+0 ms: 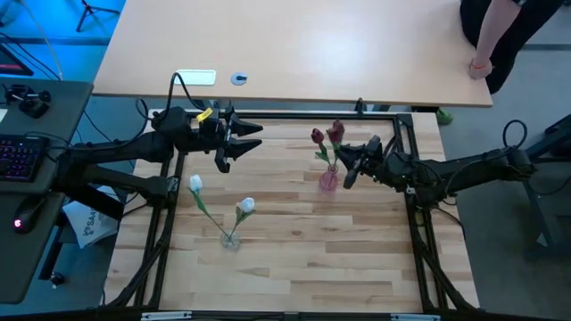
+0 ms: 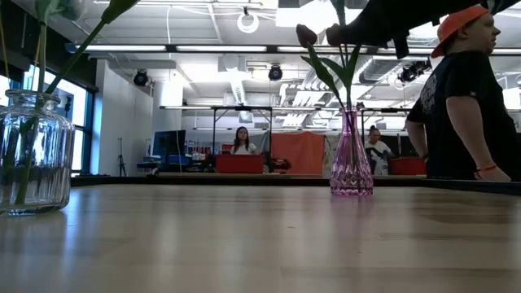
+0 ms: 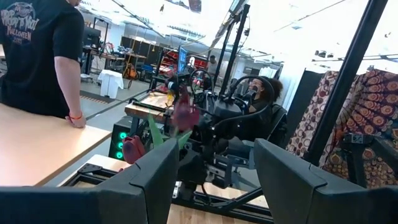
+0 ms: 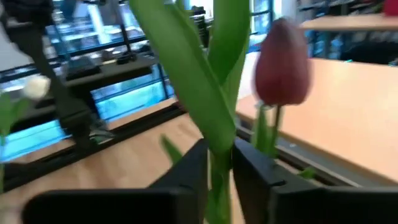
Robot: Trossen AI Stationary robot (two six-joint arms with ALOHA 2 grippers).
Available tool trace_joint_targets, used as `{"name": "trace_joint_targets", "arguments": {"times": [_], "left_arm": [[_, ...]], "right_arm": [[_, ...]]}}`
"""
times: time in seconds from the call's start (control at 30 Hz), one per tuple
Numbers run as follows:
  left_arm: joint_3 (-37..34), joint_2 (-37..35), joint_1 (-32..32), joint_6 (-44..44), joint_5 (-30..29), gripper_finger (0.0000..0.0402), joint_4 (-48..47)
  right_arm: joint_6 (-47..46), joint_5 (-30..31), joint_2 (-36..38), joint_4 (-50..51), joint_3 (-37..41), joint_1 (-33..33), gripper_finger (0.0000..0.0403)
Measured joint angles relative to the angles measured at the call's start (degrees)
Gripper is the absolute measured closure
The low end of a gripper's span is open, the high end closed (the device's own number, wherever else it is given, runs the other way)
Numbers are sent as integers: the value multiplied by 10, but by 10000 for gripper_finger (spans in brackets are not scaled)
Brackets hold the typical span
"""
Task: Sort flowers into vase by color
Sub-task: Put the red flower into the purple vase, then return to Home Position
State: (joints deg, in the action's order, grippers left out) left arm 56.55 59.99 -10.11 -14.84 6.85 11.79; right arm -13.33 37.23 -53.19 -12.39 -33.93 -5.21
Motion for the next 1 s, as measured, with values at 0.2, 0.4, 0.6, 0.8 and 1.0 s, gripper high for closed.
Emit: {"name": "trace_joint_targets", "arguments": {"times": [0.2, 0.4, 0.6, 0.8, 1.0], "left_arm": [[0, 0, 0, 0, 0, 204, 0], [-1, -5, 0, 0, 3, 204, -5], [-1, -54, -11, 25, -1, 204, -47], [-1, -103, -24, 44, -22, 204, -79], [-72, -144, -22, 65, -15, 218, -36]], "right_arm": [[-38, -7, 3, 13, 0, -5, 219], [-47, -19, 32, 63, 0, -5, 121], [-90, -33, 99, 150, 0, -5, 80], [-124, -75, 163, 199, -1, -5, 81], [-152, -181, 176, 167, -1, -6, 147]]}}
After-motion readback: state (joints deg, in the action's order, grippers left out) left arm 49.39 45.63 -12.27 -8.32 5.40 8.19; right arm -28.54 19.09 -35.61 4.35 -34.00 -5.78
